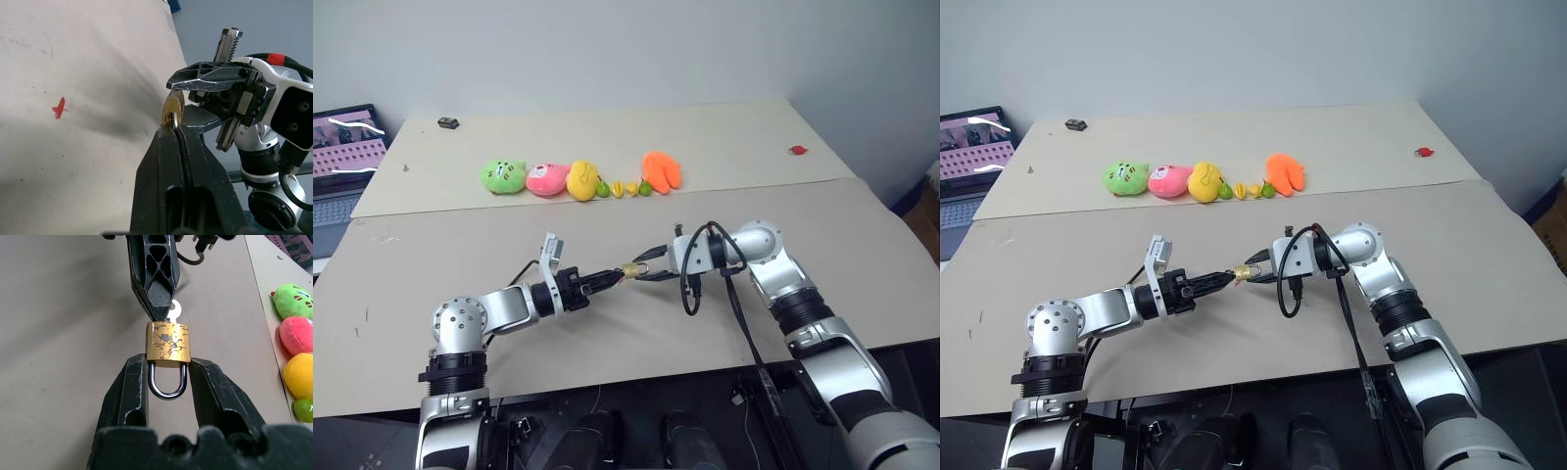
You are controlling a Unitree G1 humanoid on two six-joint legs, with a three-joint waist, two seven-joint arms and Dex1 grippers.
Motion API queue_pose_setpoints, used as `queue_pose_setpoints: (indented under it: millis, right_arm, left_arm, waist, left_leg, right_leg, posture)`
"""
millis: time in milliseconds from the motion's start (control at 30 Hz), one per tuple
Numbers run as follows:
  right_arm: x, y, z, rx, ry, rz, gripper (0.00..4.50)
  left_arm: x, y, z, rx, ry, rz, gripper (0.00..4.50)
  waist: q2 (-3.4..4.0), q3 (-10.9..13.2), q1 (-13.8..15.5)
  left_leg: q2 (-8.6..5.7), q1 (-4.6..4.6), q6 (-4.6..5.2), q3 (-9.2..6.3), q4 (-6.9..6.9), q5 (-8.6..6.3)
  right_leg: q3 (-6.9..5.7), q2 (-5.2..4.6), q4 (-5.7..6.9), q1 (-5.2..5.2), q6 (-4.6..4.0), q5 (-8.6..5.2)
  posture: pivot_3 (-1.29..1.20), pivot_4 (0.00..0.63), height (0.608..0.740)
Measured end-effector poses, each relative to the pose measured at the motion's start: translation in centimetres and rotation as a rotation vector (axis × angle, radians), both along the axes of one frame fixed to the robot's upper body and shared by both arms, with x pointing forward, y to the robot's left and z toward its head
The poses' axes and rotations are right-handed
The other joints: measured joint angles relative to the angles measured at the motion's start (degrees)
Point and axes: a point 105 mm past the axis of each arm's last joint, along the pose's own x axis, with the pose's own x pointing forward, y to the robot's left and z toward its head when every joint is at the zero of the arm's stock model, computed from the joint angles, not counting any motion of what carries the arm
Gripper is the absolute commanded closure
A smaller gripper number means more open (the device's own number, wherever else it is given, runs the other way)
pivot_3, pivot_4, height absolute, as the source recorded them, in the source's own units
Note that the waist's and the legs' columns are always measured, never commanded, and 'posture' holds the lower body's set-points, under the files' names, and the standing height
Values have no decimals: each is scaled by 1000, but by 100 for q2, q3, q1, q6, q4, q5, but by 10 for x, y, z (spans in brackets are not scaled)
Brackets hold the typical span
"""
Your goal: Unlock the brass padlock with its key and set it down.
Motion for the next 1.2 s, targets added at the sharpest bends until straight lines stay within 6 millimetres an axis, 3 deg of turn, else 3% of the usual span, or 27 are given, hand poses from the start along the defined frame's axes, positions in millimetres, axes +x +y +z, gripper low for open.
queue_pose_setpoints:
  millis: [1167,1200]
  right_arm:
    - [2,-1,-1,-3,-5,-16,3554]
    - [2,-2,-1,-6,-6,-17,3554]
  left_arm:
    - [5,-2,0,59,-73,23,4412]
    - [5,-2,0,59,-73,23,4180]
  waist:
    - [0,0,1]
    - [0,0,1]
  left_leg:
    - [0,0,0,0,0,0]
    - [0,0,0,0,0,0]
  right_leg:
    - [0,0,-1,1,0,0]
    - [0,0,0,0,0,0]
  posture:
    - [0,150,740]
    - [0,150,740]
